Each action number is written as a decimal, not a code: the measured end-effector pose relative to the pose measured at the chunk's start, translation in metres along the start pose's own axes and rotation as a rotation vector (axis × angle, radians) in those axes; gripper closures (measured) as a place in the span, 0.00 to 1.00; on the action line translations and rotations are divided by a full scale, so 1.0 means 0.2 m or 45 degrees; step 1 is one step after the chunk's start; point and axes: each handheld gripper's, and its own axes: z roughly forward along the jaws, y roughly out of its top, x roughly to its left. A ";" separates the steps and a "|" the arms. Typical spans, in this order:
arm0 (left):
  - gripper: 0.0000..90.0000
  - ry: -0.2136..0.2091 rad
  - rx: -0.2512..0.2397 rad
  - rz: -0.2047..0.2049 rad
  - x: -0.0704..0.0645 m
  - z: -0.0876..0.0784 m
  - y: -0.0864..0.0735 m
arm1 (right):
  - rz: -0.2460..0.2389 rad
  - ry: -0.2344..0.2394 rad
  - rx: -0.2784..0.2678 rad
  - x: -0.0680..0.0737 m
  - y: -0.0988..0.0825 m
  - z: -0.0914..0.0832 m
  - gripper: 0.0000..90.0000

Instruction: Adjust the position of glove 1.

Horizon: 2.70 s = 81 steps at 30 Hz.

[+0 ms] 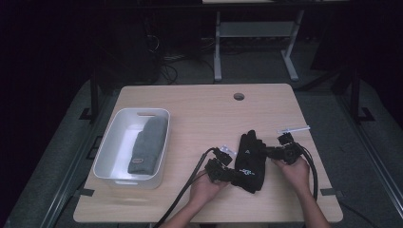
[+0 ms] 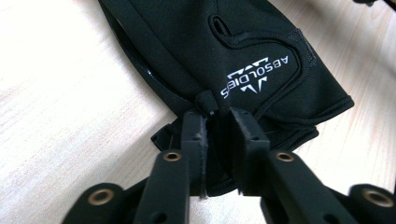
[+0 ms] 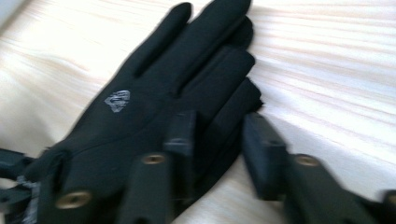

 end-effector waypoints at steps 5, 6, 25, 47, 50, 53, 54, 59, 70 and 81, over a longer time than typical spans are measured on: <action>0.91 -0.032 0.000 -0.018 0.02 0.00 0.00 | -0.012 0.022 -0.017 0.01 0.00 -0.01 0.88; 0.91 -0.038 -0.004 -0.023 0.02 -0.01 0.00 | -0.002 0.028 -0.020 0.01 0.00 -0.01 0.88; 0.92 -0.056 -0.055 -0.042 0.06 -0.13 0.01 | -0.035 0.069 -0.055 0.07 0.05 -0.08 0.90; 0.92 -0.034 -0.127 0.003 0.06 -0.39 0.03 | -0.070 0.158 -0.157 0.21 0.17 -0.18 0.90; 0.92 -0.030 -0.140 0.005 0.05 -0.42 0.04 | -0.075 0.168 -0.167 0.25 0.21 -0.19 0.90; 0.92 -0.024 -0.154 0.013 0.05 -0.46 0.04 | -0.077 0.181 -0.182 0.27 0.24 -0.20 0.90; 0.92 -0.021 -0.158 0.014 0.05 -0.48 0.04 | -0.078 0.187 -0.182 0.28 0.24 -0.21 0.90; 0.92 -0.003 -0.170 0.024 0.06 -0.54 0.05 | -0.085 0.209 -0.207 0.32 0.29 -0.21 0.90; 0.92 0.023 -0.202 0.021 0.10 -0.66 0.04 | -0.086 0.273 -0.236 0.41 0.38 -0.23 0.90; 0.92 0.044 -0.230 0.012 0.12 -0.76 0.03 | -0.097 0.317 -0.263 0.49 0.46 -0.22 0.91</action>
